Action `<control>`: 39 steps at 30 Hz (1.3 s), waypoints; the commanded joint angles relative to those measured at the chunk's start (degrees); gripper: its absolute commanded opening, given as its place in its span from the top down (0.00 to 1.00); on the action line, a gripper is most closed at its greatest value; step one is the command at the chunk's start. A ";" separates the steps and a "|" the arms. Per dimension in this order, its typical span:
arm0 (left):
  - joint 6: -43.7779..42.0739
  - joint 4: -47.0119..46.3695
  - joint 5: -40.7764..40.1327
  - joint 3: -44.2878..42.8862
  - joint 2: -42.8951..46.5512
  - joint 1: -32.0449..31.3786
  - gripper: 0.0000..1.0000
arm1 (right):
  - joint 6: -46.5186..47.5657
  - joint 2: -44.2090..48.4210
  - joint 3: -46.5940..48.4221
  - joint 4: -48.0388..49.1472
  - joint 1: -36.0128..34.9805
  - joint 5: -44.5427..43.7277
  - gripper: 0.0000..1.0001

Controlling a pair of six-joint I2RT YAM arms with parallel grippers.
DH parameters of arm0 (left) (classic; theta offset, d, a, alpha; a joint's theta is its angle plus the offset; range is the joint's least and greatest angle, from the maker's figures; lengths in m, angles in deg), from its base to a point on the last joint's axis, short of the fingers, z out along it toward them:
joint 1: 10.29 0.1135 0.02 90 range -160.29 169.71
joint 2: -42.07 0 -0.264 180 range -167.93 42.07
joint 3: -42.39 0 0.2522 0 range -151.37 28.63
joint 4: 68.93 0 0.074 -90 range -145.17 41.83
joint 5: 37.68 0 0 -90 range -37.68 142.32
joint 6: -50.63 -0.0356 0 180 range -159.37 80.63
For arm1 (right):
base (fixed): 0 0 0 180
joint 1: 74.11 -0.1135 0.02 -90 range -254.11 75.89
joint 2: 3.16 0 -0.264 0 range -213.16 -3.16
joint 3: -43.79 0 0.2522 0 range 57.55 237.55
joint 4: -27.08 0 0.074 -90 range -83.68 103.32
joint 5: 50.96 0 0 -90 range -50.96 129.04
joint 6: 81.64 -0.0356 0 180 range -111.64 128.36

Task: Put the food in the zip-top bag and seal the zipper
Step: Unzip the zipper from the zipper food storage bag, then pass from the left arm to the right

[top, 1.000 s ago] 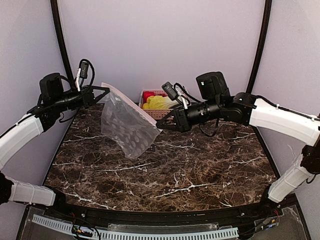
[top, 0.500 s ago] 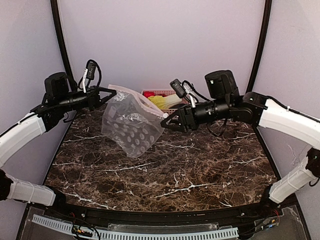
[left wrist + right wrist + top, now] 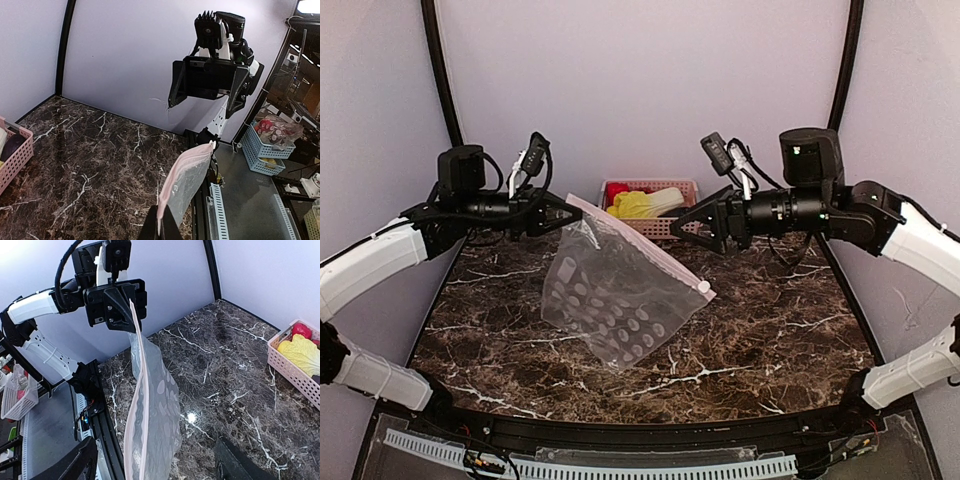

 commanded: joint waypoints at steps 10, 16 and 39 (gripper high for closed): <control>-0.30 1.45 4.63 -1.75 -0.70 -1.38 0.99 | 0.34 -6.15 2.58 -3.77 0.03 4.47 0.34; -0.53 1.85 4.39 -1.82 -0.94 -1.54 0.99 | 0.18 -7.49 2.68 -3.43 -0.51 5.74 0.43; -0.26 1.72 2.70 -1.71 -1.71 -1.93 0.97 | -1.38 -8.47 1.80 -1.26 -0.59 1.86 1.00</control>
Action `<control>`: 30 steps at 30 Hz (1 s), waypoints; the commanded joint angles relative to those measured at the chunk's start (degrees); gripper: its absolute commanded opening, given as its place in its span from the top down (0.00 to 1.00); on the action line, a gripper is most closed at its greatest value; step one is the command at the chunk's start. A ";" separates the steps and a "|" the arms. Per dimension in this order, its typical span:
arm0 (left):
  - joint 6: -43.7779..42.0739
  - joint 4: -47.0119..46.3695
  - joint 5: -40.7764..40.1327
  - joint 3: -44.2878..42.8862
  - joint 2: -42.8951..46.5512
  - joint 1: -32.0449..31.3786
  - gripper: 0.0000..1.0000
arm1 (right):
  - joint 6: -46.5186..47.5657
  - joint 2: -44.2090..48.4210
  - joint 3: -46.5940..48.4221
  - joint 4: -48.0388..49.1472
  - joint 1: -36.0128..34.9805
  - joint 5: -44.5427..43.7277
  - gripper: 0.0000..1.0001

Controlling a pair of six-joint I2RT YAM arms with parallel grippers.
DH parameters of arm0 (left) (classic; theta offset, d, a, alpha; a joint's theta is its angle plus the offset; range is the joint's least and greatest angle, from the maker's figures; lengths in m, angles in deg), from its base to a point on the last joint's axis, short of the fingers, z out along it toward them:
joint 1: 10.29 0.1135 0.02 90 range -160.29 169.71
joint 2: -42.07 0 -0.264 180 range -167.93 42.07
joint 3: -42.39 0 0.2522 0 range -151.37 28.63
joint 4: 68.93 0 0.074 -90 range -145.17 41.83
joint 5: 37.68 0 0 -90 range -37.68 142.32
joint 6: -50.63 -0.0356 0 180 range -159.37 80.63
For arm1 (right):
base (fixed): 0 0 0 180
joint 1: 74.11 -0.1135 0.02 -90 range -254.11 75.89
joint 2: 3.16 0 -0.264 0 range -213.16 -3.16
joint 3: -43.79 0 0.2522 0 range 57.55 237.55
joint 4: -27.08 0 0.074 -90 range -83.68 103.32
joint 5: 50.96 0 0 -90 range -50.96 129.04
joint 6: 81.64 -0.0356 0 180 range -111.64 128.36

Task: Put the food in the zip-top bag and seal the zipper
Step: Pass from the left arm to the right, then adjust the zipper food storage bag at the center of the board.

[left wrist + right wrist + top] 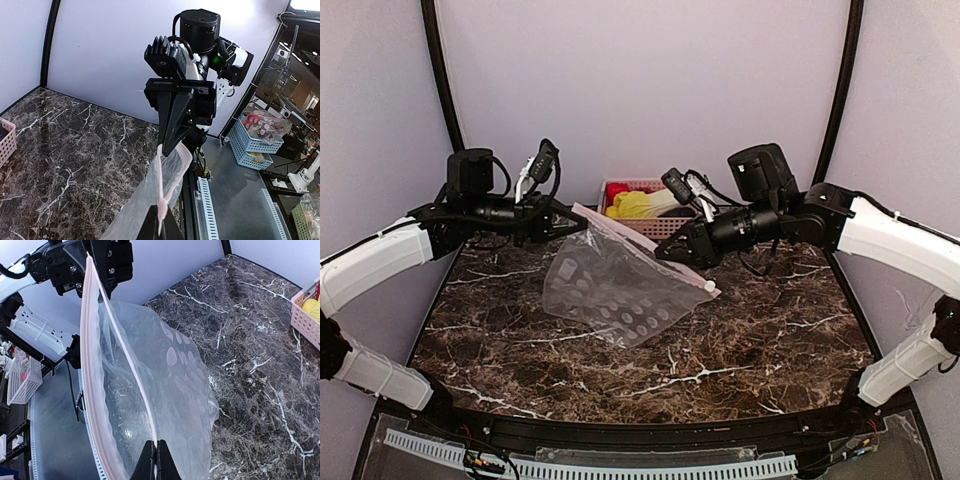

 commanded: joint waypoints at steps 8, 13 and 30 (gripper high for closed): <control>-0.47 0.04 -14.46 0.21 4.10 -0.34 0.30 | -3.15 9.33 -0.59 -6.08 4.42 -17.06 1.00; -0.06 -2.35 -23.89 3.15 6.93 -0.34 0.21 | -2.85 16.36 0.95 -14.03 7.47 -26.91 1.00; 25.91 -6.67 -48.07 9.53 6.62 -12.49 0.19 | -5.21 17.25 -2.76 -18.24 7.61 -27.56 1.00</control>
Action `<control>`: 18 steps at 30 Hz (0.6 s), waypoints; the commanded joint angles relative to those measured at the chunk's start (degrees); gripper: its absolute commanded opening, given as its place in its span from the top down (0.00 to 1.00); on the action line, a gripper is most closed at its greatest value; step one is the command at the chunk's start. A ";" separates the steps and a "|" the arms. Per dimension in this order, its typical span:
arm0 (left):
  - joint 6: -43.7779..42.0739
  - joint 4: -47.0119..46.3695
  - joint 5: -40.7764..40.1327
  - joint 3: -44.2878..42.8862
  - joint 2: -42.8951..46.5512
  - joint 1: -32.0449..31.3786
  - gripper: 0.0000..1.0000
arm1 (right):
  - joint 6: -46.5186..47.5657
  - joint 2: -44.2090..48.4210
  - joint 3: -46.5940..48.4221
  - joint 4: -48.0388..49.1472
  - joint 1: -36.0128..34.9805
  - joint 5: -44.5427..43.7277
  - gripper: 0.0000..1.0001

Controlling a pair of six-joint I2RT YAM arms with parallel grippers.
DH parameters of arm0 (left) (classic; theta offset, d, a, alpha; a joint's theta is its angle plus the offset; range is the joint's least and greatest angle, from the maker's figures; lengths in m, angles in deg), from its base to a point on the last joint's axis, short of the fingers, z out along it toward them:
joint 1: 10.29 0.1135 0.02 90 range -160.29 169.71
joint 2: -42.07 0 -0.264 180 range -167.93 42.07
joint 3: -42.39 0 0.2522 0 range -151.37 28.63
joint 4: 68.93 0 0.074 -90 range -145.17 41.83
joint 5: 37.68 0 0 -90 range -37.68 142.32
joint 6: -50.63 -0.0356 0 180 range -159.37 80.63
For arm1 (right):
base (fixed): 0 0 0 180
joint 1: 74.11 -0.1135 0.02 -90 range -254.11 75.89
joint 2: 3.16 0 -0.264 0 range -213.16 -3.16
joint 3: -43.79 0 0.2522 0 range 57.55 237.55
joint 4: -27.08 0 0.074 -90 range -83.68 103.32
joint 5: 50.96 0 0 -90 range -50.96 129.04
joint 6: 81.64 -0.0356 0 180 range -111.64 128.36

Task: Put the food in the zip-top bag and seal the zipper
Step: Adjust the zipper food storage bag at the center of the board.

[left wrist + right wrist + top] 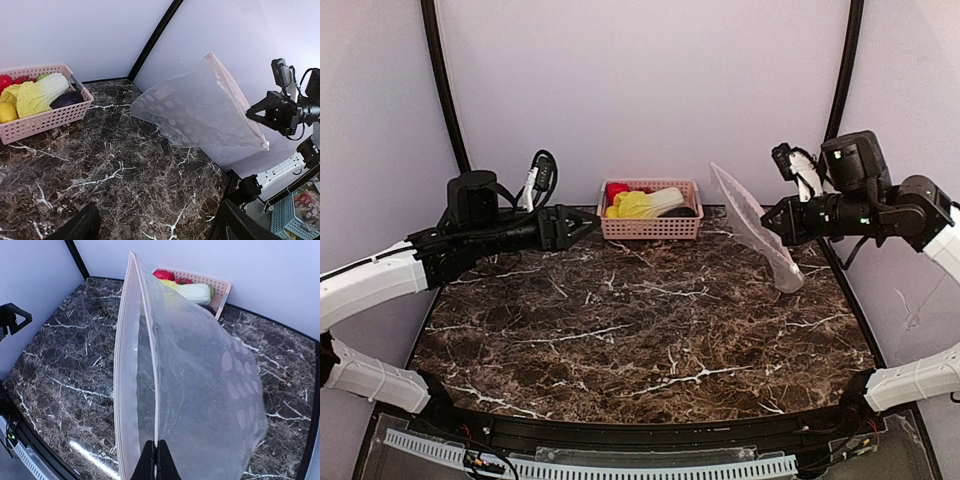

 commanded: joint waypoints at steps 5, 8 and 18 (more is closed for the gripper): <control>14.49 -8.05 -17.29 5.30 -2.85 -13.58 0.19 | -9.33 -3.34 -16.33 19.42 -0.70 12.78 1.00; 18.58 -11.30 -18.80 6.77 -5.78 -17.32 0.19 | -12.21 -5.39 -18.52 23.23 -2.08 12.00 1.00; 27.72 -25.21 -17.80 7.14 -17.75 -21.17 0.19 | -17.72 -10.57 -21.96 33.29 -8.08 9.96 1.00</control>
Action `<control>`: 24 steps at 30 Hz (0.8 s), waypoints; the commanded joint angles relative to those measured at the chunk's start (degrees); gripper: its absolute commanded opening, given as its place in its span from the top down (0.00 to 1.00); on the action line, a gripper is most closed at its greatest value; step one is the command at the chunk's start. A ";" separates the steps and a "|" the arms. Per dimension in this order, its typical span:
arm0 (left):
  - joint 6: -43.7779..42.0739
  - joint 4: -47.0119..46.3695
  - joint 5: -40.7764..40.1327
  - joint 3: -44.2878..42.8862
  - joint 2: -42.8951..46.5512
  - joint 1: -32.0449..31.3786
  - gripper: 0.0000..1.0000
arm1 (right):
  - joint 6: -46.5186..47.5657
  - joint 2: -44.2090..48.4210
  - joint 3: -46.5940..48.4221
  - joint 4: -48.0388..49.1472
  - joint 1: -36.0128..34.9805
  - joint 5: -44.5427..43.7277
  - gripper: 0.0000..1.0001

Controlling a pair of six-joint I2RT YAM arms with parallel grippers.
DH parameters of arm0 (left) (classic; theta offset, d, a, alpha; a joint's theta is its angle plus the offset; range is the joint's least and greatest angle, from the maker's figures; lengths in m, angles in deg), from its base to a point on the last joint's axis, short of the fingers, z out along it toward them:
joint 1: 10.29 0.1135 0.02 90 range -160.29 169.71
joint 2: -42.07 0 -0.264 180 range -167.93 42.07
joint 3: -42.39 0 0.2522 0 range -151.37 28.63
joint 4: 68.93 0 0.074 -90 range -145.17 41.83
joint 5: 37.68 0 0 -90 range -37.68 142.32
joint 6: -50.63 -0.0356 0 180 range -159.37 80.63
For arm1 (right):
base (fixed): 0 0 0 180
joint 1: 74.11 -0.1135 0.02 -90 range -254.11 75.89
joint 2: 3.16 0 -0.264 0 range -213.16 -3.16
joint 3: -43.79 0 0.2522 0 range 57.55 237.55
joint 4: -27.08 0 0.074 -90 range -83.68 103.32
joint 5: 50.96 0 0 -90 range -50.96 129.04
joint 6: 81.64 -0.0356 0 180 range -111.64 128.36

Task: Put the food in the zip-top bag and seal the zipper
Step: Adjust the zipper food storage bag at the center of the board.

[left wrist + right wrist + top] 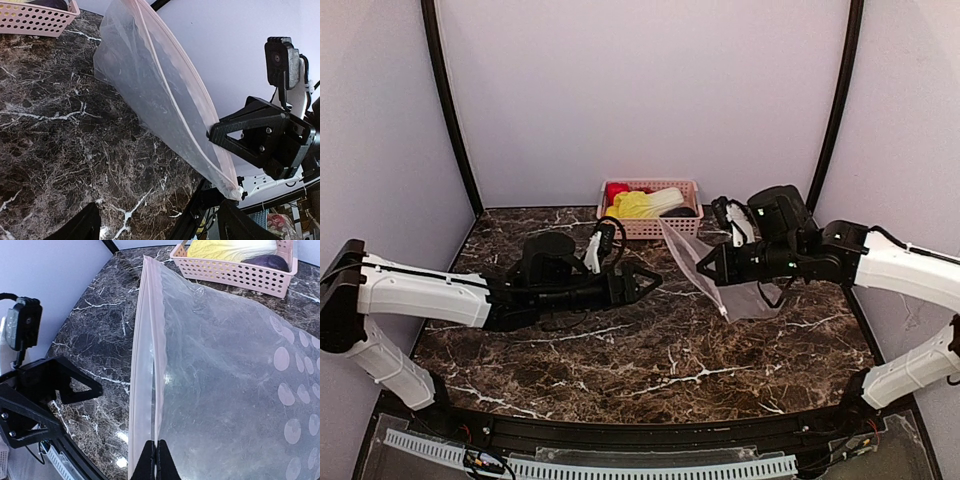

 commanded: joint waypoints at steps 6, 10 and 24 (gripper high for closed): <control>5.60 -10.21 -1.97 -1.07 -5.52 -0.76 0.19 | -3.97 -3.94 -1.50 8.25 -3.19 -0.25 1.00; 6.26 -11.77 -1.68 -2.37 -7.72 -0.80 0.19 | -3.39 -4.51 -1.73 9.41 -3.50 -0.24 1.00; 4.36 -5.31 -3.72 -7.88 -12.09 -0.80 0.34 | -2.42 -5.89 -1.79 9.35 -4.29 -2.56 1.00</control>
